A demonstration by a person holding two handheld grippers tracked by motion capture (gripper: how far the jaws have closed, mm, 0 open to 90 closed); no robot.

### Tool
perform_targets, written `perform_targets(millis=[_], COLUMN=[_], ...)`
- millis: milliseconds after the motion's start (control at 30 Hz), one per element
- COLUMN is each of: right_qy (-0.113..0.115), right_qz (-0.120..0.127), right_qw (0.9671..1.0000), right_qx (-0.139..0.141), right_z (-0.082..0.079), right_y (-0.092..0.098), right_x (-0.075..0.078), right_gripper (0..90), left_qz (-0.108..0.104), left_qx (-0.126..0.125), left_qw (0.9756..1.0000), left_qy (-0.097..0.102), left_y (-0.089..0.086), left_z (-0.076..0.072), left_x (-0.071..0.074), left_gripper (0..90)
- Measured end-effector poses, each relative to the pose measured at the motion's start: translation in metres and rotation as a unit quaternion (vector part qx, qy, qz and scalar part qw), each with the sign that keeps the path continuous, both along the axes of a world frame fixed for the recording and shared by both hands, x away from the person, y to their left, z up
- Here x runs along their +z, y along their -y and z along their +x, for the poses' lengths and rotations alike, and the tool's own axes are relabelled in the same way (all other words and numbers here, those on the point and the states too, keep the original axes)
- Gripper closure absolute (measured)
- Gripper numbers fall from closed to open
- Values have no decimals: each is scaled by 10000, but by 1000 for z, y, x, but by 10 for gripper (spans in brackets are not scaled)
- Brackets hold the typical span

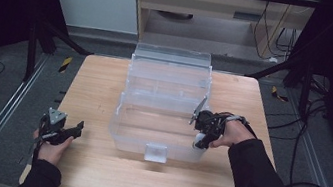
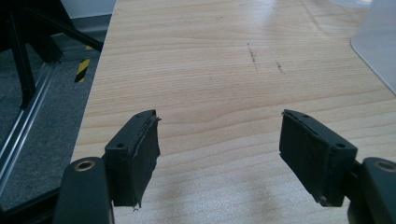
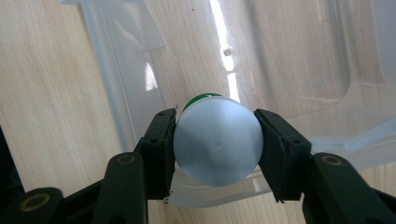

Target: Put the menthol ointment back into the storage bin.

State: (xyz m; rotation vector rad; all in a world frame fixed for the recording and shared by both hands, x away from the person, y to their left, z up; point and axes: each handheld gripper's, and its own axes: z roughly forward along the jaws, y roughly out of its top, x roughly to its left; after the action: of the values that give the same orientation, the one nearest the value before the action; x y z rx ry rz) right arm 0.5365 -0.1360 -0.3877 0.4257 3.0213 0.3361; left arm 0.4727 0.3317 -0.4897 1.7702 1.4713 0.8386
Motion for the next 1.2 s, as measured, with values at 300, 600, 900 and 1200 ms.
perform_targets(millis=[300, 600, 900, 1200], right_qy=[-59, -121, -119, -15], right_qz=[18, 8, -12, 146], right_qw=[10000, 9999, 9999, 9999], right_qx=[-36, -27, -37, -70], right_z=[1, 1, 1, -2], right_y=[2, 2, 1, 6], right_x=[-7, -12, -15, -6], right_gripper=[501, 497, 494, 486], left_qz=[19, 23, 25, 11], left_qx=[-6, -11, -21, -16], left_qw=[10000, 10000, 10000, 10000], left_qy=[-4, -8, -15, -19], left_y=[0, 0, 0, 0], left_z=[0, 0, 0, 0], left_x=[0, 0, -1, 0], left_gripper=[280, 280, 280, 279])
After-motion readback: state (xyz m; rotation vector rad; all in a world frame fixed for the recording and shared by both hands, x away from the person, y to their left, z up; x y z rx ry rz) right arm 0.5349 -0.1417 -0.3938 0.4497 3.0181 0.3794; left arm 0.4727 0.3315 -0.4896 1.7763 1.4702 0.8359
